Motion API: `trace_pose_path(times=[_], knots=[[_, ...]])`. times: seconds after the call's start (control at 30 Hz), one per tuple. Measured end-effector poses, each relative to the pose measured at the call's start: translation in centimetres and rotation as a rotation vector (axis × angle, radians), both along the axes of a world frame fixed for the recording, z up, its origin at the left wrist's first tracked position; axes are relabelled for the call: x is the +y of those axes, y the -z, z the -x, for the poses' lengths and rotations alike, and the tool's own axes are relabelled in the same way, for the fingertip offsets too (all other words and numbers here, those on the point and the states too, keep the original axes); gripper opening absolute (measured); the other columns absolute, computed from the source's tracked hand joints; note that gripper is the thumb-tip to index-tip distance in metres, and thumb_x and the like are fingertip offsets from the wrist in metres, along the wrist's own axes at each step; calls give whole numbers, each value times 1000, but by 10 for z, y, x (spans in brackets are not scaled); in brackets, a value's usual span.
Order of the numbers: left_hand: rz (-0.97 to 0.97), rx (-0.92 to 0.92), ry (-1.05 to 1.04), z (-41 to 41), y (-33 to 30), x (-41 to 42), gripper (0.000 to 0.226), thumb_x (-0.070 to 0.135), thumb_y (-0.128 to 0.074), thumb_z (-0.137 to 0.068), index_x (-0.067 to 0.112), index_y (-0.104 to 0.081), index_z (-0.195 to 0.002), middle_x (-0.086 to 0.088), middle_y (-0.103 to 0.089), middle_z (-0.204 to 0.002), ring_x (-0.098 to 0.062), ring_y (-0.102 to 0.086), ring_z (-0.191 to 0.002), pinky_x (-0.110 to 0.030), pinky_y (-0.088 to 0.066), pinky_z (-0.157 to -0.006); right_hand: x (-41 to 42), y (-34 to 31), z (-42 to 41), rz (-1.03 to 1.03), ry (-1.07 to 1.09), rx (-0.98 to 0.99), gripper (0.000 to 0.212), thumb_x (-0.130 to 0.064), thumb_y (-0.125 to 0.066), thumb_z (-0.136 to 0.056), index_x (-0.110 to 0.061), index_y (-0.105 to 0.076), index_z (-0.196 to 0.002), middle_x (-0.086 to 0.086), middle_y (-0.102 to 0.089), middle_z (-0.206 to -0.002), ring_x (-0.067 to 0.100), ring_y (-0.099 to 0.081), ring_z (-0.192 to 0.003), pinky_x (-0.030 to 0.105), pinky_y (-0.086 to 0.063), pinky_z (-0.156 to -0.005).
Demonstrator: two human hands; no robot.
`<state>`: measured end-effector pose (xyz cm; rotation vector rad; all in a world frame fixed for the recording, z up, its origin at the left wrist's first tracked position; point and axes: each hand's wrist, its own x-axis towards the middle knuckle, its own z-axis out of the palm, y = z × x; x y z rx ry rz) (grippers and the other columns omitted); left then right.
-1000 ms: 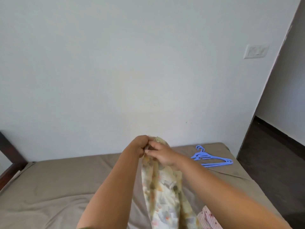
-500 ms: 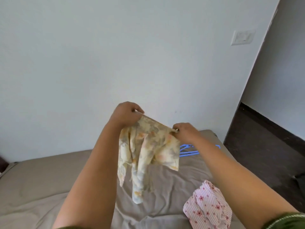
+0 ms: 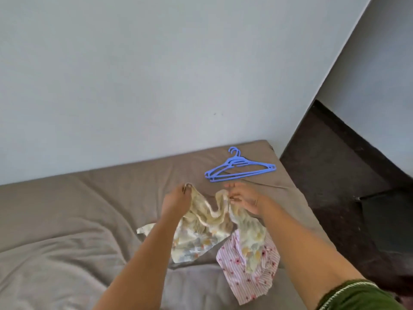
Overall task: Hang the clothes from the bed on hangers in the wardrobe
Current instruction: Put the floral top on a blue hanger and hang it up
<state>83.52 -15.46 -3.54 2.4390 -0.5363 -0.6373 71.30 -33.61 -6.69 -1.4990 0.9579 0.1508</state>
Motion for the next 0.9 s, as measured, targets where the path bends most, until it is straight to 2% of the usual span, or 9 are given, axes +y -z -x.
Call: trace_pose_path(times=[0.1, 0.2, 0.27, 0.33, 0.4, 0.5, 0.63, 0.7, 0.9], knots=[[-18, 72, -26, 13, 50, -37, 42, 37, -31, -103, 9, -62, -111, -19, -65, -111, -40, -58, -108, -40, -45, -92, -45, 67, -18, 280, 29, 156, 8, -12, -54, -91, -18, -56, -87, 7, -58, -95, 18, -54, -86, 37, -49, -83], [19, 94, -75, 19, 100, -59, 35, 38, -33, -102, 13, -57, -97, -14, -66, -101, -38, -58, -102, -41, -45, -87, -95, 135, -47, 627, -358, 436, 26, -15, -44, -98, -6, -62, -115, 13, -59, -123, 29, -56, -113, 35, -45, -95], [91, 106, -155, 15, 136, -69, 31, 37, -35, -102, 19, -48, -80, -7, -62, -85, -34, -58, -93, -39, -43, -79, -124, 184, -73, 704, -451, 474, 39, -15, -44, -98, -2, -50, -134, 15, -47, -141, 30, -46, -128, 34, -40, -103], [112, 97, -204, 9, 142, -64, 31, 36, -35, -101, 21, -50, -79, -2, -60, -79, -30, -57, -87, -36, -39, -73, -136, 197, -93, 747, -455, 401, 50, -14, -42, -99, -3, -31, -147, 15, -27, -154, 30, -30, -140, 37, -32, -111], [100, 70, -251, -4, 183, -71, 30, 36, -35, -101, 20, -56, -87, 0, -62, -81, -26, -55, -83, -33, -36, -72, -155, 252, -123, 790, -467, 389, 55, -10, -38, -100, -7, -19, -152, 13, -15, -158, 29, -19, -145, 37, -26, -114], [109, 56, -322, -15, 213, -67, 33, 34, -37, -101, 19, -55, -78, 1, -61, -72, -21, -56, -74, -36, -40, -68, -172, 298, -153, 839, -543, 433, 56, -10, -33, -102, -9, -11, -154, 11, -8, -161, 30, -6, -148, 40, -16, -119], [185, 81, -422, -22, 230, -57, 36, 32, -40, -100, 17, -57, -73, 1, -59, -64, -18, -55, -68, -36, -42, -65, -180, 322, -168, 1011, -585, 466, 51, -11, -36, -98, -11, -27, -148, 12, -33, -150, 33, -30, -139, 47, -25, -115], [233, 95, -452, -22, 235, -54, 35, 31, -42, -100, 20, -59, -72, 3, -57, -60, -19, -56, -67, -35, -42, -64, -185, 330, -168, 1128, -623, 498, 46, -13, -38, -99, -13, -35, -144, 10, -36, -147, 31, -33, -136, 46, -28, -112], [220, 107, -468, -19, 228, -60, 34, 31, -42, -100, 16, -61, -76, -2, -60, -64, -18, -57, -69, -33, -41, -62, -185, 320, -145, 1172, -776, 487, 32, -5, -44, -97, -6, -55, -127, 12, -43, -135, 31, -50, -120, 45, -47, -92]])
